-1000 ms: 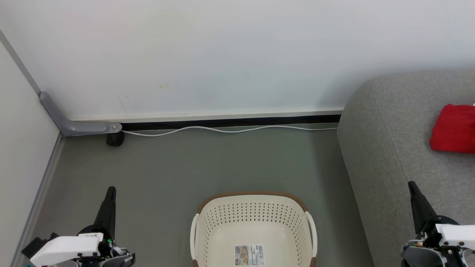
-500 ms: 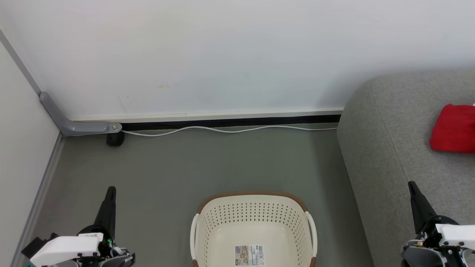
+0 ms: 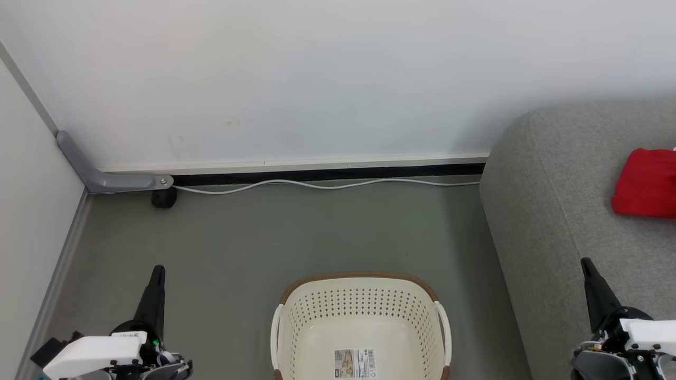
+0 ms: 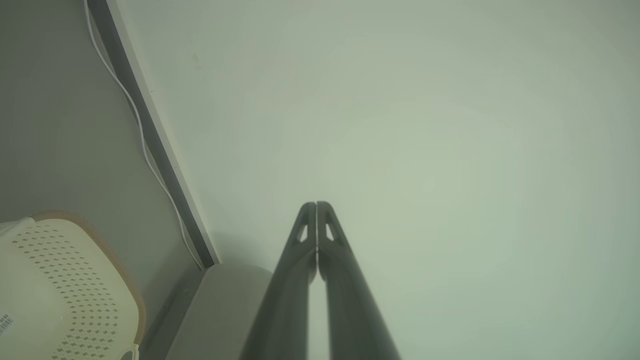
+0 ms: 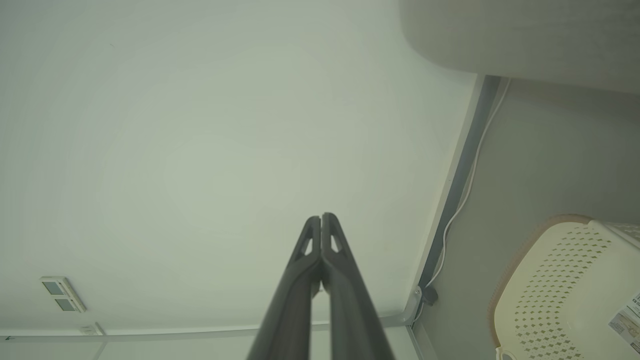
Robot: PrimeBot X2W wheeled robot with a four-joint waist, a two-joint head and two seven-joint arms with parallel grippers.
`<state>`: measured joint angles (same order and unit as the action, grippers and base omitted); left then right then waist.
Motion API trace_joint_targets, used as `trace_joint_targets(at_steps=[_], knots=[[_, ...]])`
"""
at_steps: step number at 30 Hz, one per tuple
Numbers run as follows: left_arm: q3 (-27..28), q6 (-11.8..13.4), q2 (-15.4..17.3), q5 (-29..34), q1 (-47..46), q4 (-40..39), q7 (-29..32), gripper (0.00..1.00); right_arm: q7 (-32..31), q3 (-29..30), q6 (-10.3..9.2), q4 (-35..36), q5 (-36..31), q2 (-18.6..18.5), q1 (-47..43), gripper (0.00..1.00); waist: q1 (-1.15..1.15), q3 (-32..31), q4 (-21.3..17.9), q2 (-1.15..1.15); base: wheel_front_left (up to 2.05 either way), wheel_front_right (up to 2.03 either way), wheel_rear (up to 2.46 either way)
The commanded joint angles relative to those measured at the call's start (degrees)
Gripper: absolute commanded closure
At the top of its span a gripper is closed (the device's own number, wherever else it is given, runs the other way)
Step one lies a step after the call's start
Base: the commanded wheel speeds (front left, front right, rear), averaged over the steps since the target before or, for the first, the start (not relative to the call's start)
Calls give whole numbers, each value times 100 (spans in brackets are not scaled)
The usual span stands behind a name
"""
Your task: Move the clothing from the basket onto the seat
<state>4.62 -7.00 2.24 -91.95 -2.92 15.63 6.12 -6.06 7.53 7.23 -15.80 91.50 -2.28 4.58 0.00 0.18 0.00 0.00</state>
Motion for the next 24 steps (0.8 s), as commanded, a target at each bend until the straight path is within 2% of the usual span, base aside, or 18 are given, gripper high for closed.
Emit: trace_joint_targets(at_steps=[1, 24], knots=[[190, -48, 64, -22, -327, -157, 36, 100, -46, -98, 25, 178, 64, -60, 160, 100, 0, 0, 0, 0, 0, 0, 0], [190, -48, 64, -22, -327, -158, 36, 100, -44, -99, 25, 178, 65, -60, 160, 100, 0, 0, 0, 0, 0, 0, 0]])
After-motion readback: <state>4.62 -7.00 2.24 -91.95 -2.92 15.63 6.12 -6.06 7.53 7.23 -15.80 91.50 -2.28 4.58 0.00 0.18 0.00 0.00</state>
